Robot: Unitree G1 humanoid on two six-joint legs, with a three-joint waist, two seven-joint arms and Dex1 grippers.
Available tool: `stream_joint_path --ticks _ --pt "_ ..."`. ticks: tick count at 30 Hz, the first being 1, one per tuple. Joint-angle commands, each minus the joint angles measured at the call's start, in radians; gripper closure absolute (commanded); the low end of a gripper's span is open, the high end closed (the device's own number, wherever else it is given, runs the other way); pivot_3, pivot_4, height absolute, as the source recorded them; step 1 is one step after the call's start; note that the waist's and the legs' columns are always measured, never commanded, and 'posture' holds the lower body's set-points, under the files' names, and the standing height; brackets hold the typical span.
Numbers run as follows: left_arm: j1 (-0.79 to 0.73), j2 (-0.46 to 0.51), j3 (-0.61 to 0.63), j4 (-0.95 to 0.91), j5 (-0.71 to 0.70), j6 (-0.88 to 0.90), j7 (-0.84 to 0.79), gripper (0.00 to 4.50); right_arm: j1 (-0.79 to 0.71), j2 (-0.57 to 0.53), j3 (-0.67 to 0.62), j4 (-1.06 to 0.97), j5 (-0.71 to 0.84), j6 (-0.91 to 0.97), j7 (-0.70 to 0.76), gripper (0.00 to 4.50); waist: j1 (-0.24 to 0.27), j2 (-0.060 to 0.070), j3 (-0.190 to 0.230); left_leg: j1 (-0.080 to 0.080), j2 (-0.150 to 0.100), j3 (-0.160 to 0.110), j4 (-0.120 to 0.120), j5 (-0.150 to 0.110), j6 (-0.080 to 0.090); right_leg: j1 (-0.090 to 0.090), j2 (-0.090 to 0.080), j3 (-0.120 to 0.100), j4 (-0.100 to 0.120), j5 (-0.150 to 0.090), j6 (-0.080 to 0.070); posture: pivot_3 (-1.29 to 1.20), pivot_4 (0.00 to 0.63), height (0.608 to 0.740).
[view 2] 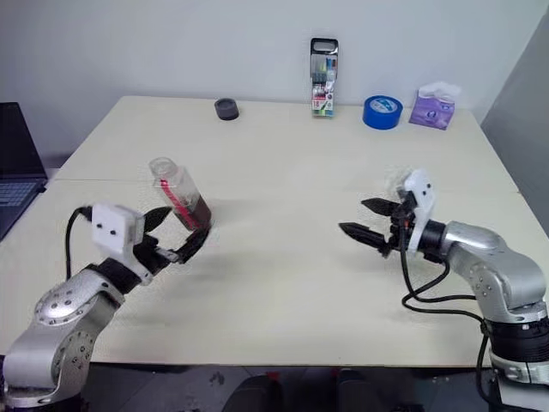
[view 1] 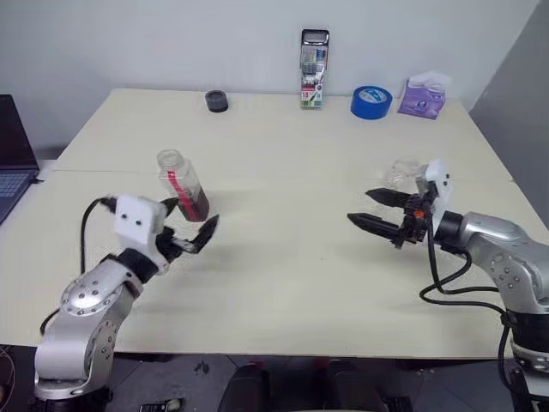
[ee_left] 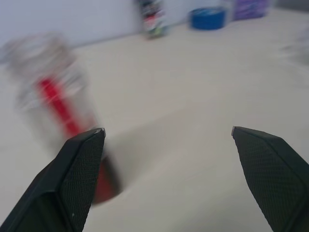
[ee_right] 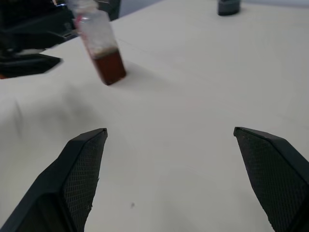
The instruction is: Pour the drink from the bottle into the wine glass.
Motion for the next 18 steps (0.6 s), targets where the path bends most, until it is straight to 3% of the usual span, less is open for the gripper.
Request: stream_joint_path --ticks 1,6,18 --pt "-0.049 0.064 -0.051 -0.122 -0.153 0.063 -0.126 0.02 -0.09 -0.017 -0.063 0.178 0.008 0.052 -0.006 0.0 -0.002 0.001 0.0 0.0 0.0 0.0 0.0 0.0 0.0 0.0 0.0 0.0 0.0 0.0 0.0 0.0 0.15 0.74" --pt "-0.08 0.132 -0.052 -0.133 -0.265 0.097 -0.219 0.02 -0.245 -0.044 -0.085 0.438 -0.018 0.086 0.009 0.0 -0.013 0.003 0.002 0.002 0.001 0.002 -0.001 0.0 0.0 0.0 0.002 0.003 0.002 0.0 0.0 0.0 0.15 0.74" --pt "-0.083 0.136 -0.057 -0.088 -0.282 0.075 -0.249 0.02 -0.564 -0.047 -0.07 1.074 -0.143 0.178 0.02 0.0 -0.011 0.003 0.002 0.002 0.001 0.003 -0.001 0.0 0.0 -0.001 0.003 0.005 0.001 0.0 0.0 0.0 0.15 0.74"
